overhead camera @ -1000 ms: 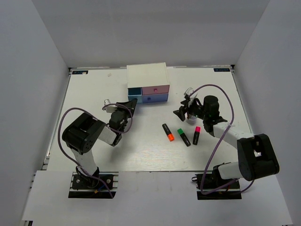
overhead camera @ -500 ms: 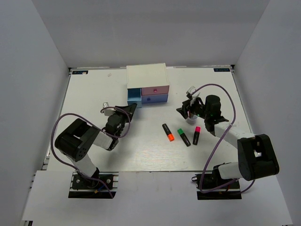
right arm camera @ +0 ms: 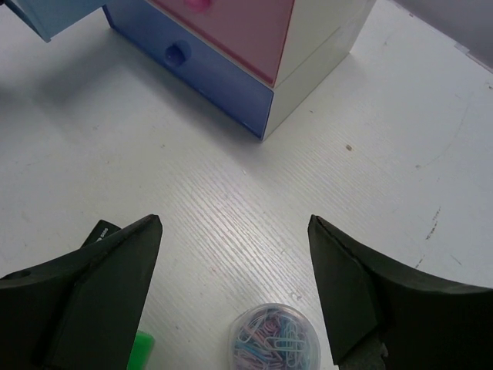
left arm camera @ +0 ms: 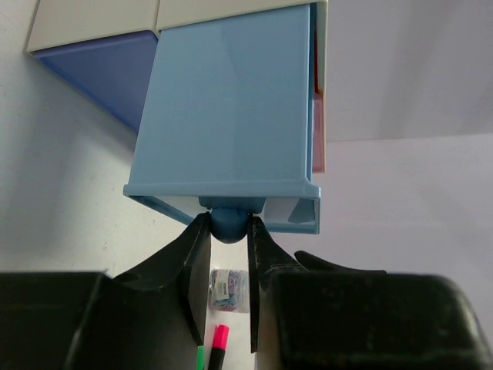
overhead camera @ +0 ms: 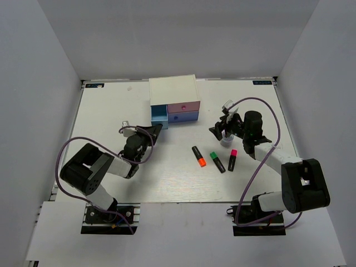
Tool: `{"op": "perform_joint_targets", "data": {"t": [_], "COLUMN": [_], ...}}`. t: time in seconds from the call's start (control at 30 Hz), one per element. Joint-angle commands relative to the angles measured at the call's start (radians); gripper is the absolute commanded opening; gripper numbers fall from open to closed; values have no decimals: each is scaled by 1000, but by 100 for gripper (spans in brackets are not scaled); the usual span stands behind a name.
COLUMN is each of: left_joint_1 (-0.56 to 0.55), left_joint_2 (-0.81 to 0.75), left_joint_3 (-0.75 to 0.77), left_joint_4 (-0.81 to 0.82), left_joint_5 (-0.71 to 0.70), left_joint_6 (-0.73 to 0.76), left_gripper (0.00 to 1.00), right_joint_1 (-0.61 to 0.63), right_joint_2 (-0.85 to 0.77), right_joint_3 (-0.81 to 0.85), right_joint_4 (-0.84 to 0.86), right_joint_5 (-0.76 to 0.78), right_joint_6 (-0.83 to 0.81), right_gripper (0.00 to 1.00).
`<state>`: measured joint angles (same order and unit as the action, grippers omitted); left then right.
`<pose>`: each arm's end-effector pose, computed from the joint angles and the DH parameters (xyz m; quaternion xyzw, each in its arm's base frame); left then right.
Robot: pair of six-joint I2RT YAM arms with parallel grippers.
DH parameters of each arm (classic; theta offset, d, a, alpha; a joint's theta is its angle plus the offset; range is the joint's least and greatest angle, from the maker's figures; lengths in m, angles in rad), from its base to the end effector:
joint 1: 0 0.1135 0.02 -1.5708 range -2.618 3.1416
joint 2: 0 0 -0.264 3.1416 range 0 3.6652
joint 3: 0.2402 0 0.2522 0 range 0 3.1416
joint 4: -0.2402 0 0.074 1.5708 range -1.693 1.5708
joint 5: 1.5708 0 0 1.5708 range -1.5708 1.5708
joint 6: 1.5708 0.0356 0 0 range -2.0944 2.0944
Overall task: Sort the stationery into containers
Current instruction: Open the drawer at the center of the board.
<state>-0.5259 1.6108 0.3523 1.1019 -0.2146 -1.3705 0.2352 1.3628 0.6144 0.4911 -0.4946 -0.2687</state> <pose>0.2376 -0.1292 0.1456 -0.3733 0.6610 -0.4772 0.4428 0.2758 0.0835 0.2223 -0.3362 0.7064 0.1839 0.5951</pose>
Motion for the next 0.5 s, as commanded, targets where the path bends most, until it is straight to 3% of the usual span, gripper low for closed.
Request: {"op": "perform_joint_targets", "data": {"t": [0.0, 0.03, 0.13, 0.27, 0.37, 0.47], "left_joint_1": [-3, -3, -3, -3, -3, -3], "left_joint_2": [-40, -51, -71, -92, -135, -192], "left_joint_3": [-35, -35, -35, -44, -44, -53], "left_joint_4": [-103, -103, -126, -137, -187, -230], "left_joint_5": [38, 38, 38, 38, 47, 73], "left_joint_6": [11, 11, 11, 11, 11, 25], "left_gripper": [19, 32, 53, 72, 80, 80], "right_joint_1": [-10, -14, -20, -37, -51, -68], "right_joint_2": [-19, -19, -18, -19, -24, -27], "right_joint_3": [42, 47, 48, 64, 68, 99], "right_joint_4": [-16, -20, -32, -49, -74, -137], "right_joint_5": [25, 34, 44, 60, 68, 74], "right_joint_6": [-10, -13, -12, 3, 3, -1], "right_gripper": [83, 84, 89, 90, 90, 90]}}
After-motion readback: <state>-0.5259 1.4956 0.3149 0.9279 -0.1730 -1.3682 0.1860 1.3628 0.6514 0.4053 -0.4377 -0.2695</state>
